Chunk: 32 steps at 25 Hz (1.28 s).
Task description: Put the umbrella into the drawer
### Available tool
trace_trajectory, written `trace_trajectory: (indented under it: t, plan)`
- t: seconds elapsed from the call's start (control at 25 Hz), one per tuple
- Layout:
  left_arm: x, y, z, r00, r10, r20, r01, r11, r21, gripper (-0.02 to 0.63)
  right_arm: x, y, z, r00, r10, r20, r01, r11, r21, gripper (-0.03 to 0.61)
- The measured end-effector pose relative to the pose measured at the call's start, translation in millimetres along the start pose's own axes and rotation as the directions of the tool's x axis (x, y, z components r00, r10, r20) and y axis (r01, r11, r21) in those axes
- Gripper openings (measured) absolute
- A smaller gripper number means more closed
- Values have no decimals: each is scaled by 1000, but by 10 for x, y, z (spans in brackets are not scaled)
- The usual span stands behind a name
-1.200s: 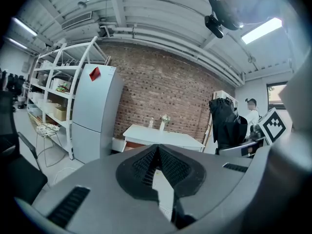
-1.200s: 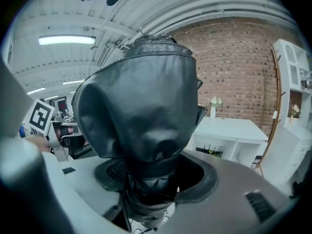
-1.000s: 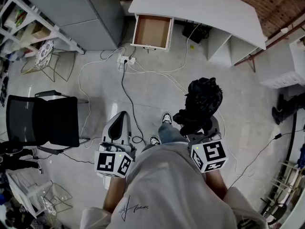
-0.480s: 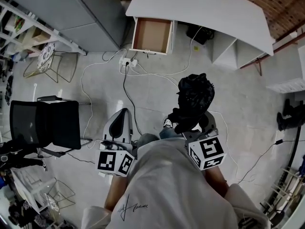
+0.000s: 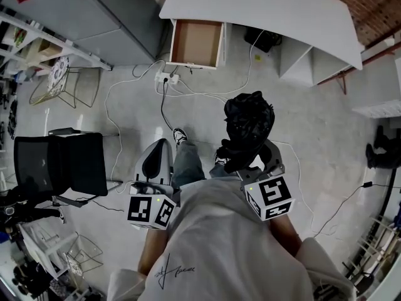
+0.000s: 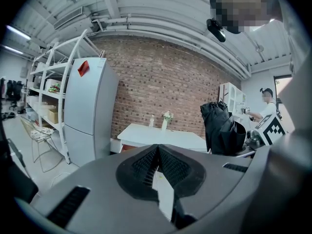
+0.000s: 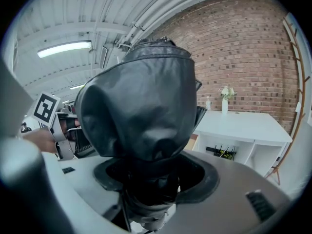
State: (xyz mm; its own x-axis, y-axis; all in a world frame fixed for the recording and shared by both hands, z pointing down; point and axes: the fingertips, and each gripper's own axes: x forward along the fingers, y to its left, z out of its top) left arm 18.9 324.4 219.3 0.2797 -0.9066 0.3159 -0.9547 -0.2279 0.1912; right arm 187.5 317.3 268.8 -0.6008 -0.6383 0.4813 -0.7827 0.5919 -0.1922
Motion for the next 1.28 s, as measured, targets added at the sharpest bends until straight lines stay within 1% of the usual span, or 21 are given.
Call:
trace_trajectory:
  t: [0.2,0.4,0.56,0.72,0.84,1.28]
  plan:
    - [205,112,91,1000,-19,-2,19,1000,4,17,174,-68,138,1000,-12,10,12,1000,3,264]
    - [280,202,180,999,-35,14,35,999,14,17,228,-90,246,999,-35,31,35,999,-2,264]
    - [342,283,228,999,-47,14,47,999,14,17,284,-83,297,998,-50,30,50,999,-1,264]
    - [628,642,363,998,-63,5,63,998,8,17,701,-71,479,998,-57,13,57,998,5,264]
    - [761,847,438,997,-78,-2,78,997,5,17,911,-38,594,998,-68,8,68,998,7,264]
    - [1242,1555,786,985,-169,-32,170,985,16,17,1670,126,997,994,-108,-30,109,994,24,263]
